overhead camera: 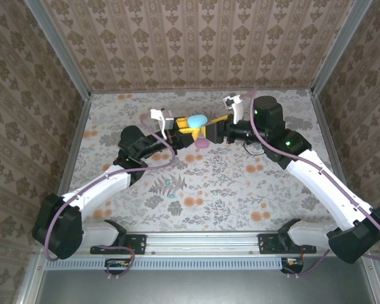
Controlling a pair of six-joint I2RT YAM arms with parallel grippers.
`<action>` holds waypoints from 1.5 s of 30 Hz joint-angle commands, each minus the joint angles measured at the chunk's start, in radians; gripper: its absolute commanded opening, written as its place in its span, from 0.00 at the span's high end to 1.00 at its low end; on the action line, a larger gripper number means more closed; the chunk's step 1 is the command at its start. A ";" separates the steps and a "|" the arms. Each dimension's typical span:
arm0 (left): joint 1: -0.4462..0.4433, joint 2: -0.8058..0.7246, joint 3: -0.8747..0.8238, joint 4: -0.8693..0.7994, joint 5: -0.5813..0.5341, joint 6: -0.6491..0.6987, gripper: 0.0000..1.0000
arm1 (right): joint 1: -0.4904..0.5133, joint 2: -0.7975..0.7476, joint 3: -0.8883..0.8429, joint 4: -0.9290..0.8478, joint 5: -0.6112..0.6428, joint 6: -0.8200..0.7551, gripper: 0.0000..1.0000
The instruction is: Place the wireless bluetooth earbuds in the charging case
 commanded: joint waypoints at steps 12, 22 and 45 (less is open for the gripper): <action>-0.002 -0.031 0.026 -0.025 0.049 0.047 0.72 | -0.018 0.022 0.016 0.082 0.098 0.057 0.39; -0.002 -0.031 0.022 -0.019 0.048 0.058 0.72 | -0.021 0.061 0.060 0.075 0.106 0.087 0.39; 0.048 -0.069 -0.031 -0.015 -0.049 0.044 0.72 | -0.146 -0.153 -0.074 -0.165 0.378 0.195 0.48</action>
